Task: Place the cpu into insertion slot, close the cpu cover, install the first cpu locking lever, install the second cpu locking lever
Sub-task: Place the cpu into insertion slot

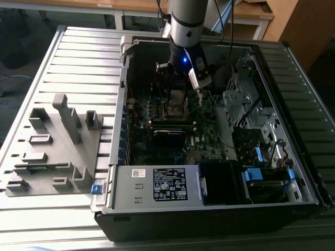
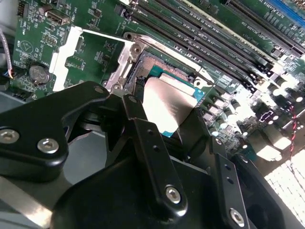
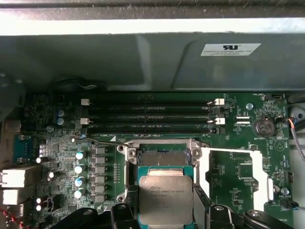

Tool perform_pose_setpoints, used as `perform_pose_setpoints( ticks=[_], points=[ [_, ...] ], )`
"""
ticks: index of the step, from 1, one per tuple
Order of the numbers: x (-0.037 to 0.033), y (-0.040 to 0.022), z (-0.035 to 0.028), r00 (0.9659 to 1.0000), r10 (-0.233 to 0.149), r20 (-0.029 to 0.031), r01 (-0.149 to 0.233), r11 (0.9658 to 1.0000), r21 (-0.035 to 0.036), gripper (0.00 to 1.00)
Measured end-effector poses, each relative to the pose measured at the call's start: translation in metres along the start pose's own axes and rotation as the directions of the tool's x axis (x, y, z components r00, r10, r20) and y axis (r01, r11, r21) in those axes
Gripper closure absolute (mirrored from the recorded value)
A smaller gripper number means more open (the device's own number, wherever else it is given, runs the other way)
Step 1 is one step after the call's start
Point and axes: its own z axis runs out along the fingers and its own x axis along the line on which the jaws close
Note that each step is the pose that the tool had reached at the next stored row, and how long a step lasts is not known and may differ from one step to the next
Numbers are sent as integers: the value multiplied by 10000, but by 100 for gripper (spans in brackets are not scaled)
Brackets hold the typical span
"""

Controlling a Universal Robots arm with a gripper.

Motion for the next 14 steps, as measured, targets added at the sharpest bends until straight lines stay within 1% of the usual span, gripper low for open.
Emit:
perform_pose_setpoints(
  ticks=[6, 8, 12, 14],
  points=[
    [1, 46, 33, 10000, -53, -6, 53, 10000, -5, 46],
    [1, 46, 51, 10000, -89, -7, 89, 10000, -6, 46],
    [2, 41, 112, 9999, -125, -6, 125, 9999, -6, 46],
    [2, 39, 123, 9999, -127, -6, 127, 9999, -6, 46]
  ],
)
